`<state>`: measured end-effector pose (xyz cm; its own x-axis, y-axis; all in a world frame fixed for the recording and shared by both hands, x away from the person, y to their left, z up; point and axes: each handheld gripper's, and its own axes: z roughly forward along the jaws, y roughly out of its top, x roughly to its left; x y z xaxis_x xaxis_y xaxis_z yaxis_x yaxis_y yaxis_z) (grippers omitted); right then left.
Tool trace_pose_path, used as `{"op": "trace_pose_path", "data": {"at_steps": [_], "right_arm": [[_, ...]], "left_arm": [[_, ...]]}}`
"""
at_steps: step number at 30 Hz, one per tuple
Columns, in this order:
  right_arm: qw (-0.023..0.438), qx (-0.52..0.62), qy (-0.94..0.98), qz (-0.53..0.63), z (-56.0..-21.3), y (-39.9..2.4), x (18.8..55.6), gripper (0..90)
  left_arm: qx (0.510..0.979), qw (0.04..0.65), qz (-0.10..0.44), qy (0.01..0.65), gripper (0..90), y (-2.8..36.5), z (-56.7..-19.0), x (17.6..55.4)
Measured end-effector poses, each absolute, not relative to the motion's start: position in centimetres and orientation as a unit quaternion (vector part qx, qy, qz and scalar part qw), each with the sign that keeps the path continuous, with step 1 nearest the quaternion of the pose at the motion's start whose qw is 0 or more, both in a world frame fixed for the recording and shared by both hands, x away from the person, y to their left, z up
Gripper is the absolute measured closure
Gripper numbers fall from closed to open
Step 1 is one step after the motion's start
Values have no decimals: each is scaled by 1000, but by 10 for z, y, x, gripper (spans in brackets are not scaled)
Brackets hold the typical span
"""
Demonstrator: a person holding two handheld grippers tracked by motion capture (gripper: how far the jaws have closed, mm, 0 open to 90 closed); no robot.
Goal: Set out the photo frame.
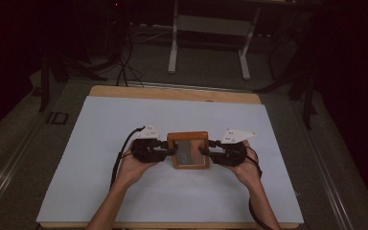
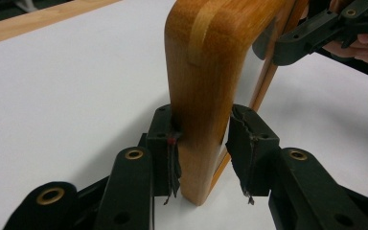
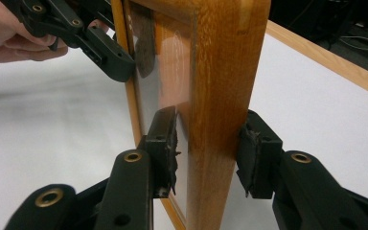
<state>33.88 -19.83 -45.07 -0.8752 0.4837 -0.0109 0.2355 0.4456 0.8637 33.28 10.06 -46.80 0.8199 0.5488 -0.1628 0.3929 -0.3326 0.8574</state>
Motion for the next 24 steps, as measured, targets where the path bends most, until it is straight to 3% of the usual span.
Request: {"op": "trace_pose_path", "data": {"at_steps": [24], "right_arm": [[85, 237, 815, 522, -461, -186, 345, 610]], "left_arm": [[793, 516, 69, 316, 642, 118, -465, 328]]}}
